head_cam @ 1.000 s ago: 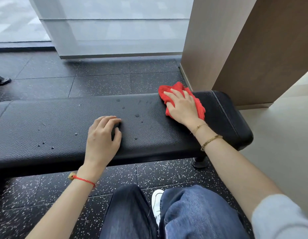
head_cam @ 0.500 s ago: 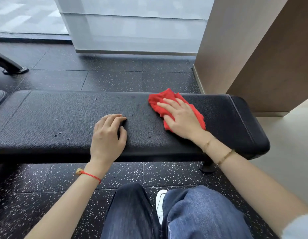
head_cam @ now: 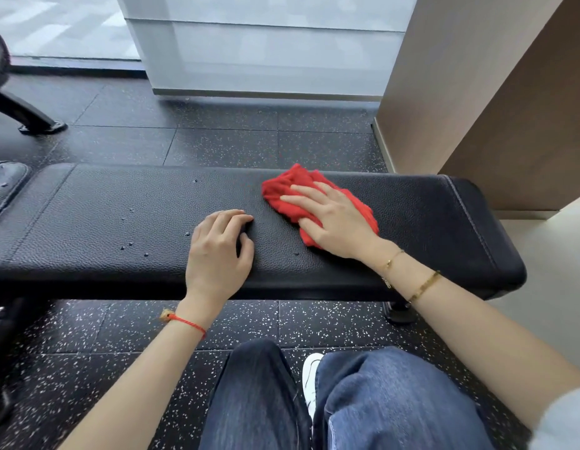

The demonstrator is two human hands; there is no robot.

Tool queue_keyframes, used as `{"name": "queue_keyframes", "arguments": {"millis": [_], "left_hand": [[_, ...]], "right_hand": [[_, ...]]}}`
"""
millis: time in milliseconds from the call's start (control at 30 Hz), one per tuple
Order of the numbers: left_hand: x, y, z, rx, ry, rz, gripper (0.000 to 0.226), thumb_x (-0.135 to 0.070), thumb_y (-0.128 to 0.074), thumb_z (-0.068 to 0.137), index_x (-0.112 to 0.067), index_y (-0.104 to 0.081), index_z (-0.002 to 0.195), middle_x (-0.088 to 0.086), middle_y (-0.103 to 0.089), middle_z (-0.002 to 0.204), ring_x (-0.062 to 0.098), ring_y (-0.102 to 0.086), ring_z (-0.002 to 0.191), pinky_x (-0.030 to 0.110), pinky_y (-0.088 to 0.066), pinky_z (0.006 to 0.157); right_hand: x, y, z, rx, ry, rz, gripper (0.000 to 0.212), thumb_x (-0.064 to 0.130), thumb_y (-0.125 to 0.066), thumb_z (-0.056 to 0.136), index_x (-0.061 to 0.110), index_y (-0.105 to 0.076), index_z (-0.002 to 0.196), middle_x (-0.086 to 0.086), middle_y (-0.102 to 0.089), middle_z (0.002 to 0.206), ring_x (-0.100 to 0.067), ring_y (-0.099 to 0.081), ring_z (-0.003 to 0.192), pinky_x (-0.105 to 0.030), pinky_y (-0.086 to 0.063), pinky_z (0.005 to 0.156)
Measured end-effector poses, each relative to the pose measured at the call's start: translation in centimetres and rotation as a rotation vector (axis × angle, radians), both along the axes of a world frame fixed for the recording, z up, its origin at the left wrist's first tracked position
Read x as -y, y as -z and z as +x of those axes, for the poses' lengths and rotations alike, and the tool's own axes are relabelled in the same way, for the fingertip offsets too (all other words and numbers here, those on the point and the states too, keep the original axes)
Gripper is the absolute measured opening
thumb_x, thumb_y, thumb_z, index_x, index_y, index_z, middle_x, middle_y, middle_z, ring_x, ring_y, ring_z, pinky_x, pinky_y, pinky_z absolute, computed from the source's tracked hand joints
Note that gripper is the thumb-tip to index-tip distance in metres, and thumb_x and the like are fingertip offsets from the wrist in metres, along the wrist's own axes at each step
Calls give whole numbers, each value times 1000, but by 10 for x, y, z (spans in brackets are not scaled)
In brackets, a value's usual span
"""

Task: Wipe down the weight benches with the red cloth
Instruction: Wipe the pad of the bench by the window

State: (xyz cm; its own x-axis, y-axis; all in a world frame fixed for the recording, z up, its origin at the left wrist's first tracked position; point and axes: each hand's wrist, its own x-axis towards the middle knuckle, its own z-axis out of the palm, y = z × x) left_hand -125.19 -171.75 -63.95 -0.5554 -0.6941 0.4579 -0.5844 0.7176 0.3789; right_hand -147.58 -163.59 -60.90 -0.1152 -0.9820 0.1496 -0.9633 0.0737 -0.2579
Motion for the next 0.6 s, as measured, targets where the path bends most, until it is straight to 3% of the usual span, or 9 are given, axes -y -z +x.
{"name": "queue_keyframes", "arguments": {"millis": [133,400,600], "left_hand": [[0,1,0,2,-2,3,27,-16,-55,89,-15,-65,114,0,-65,120,27,-56,117,40,-41,105],[0,0,0,-4,5,5,28,-14,-55,88,-14,-66,114,2,-66,120,27,-57,116,42,-43,104],[-2,0,1,-6,6,8,28,-15,-53,91,-13,-66,115,2,-65,121,26,-57,117,41,-43,104]], "right_hand": [[22,-3,-3,5,295,50,47,38,-45,98,40,-42,145,12,-33,157,-27,-25,145,-40,-12,122],[-41,0,52,21,14,32,51,37,-48,94,40,-43,144,13,-34,157,-29,-25,146,-42,-16,121],[-59,0,-5,-13,269,43,49,33,-49,95,40,-43,144,12,-34,157,-27,-28,145,-41,-14,122]]}}
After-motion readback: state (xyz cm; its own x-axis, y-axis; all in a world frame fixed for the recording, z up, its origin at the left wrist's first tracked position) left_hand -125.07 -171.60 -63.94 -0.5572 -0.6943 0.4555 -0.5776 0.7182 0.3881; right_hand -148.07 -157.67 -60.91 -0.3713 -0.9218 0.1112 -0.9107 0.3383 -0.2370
